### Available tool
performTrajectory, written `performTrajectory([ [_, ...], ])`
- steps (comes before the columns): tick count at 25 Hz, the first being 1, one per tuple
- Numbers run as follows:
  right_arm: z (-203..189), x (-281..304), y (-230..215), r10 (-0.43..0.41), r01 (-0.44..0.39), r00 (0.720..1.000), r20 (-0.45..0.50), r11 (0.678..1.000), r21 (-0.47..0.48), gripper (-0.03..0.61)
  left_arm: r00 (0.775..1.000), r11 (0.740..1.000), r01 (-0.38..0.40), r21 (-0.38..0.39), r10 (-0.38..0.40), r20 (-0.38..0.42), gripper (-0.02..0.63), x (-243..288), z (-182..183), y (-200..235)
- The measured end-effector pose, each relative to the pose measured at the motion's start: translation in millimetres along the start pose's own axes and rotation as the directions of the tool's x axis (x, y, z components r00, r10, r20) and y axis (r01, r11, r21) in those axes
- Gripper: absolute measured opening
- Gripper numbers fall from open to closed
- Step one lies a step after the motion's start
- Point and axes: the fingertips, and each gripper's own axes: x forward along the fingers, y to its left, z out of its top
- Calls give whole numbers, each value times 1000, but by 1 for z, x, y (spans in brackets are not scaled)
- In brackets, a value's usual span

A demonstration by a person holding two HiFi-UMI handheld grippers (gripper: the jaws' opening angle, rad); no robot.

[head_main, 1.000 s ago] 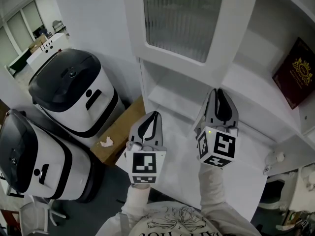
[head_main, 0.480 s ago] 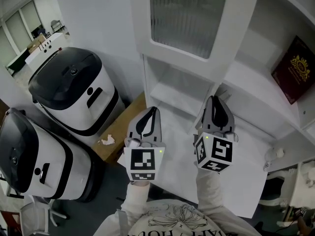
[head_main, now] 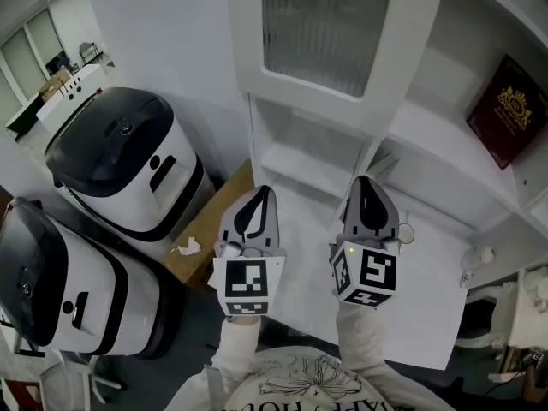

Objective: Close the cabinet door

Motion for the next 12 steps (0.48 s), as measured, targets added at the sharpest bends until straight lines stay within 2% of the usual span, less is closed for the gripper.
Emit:
performTrajectory([
  [12, -1, -11, 15, -14, 14, 1000, -5, 1000, -12, 12, 1000, 1000, 24, -7, -24, 9, 5, -8, 1, 8],
])
